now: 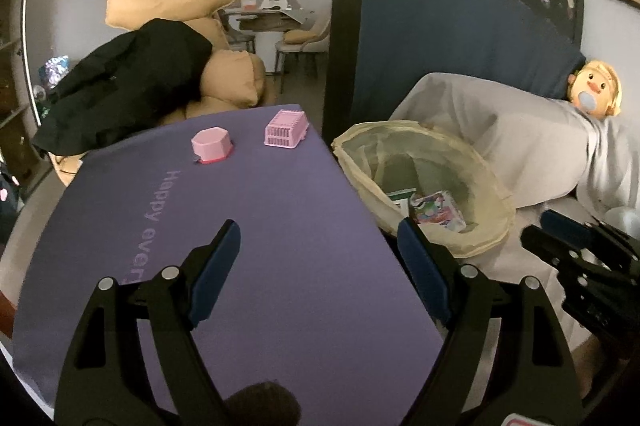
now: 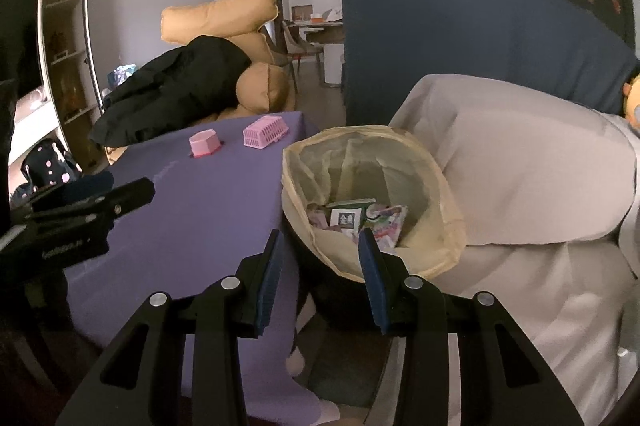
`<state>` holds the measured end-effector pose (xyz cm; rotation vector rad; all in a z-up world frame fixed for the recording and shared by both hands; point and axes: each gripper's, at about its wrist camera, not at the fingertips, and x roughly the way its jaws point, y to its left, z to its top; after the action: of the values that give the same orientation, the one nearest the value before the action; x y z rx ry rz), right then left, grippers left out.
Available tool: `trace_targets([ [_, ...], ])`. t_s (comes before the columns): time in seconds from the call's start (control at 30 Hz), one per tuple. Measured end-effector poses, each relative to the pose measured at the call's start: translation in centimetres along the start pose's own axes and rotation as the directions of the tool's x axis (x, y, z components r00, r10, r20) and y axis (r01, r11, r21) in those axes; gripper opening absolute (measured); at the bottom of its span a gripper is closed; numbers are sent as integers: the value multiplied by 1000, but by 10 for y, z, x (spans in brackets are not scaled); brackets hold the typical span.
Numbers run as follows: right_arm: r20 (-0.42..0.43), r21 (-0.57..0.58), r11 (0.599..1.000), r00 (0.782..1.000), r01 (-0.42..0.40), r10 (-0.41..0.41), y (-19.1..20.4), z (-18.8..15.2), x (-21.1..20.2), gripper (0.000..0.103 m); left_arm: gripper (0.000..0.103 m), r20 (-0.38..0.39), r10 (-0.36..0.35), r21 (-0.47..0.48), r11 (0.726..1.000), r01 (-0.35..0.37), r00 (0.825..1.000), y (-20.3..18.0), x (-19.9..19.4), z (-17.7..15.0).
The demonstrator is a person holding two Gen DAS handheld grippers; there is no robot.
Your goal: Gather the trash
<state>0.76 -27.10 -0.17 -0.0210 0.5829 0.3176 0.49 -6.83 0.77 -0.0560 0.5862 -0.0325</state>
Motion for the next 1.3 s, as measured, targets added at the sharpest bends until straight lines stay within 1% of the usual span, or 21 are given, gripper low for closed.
trace_targets([
  [0.2,6,20,1000,1000,-12,12,1,-8,-1,37,77,25,13,2,1000,-13,1000,0,-7,0],
  [0.6,11,1,1000,1000,-14,14,8,-8,-2,37,77,35,16,0,1000,-16,999,-1,-9,-2],
  [1.3,6,16,1000,1000,-1,1,2,-10,1,37,77,27,13,11,1000,-13,1000,-4,-9,-2],
])
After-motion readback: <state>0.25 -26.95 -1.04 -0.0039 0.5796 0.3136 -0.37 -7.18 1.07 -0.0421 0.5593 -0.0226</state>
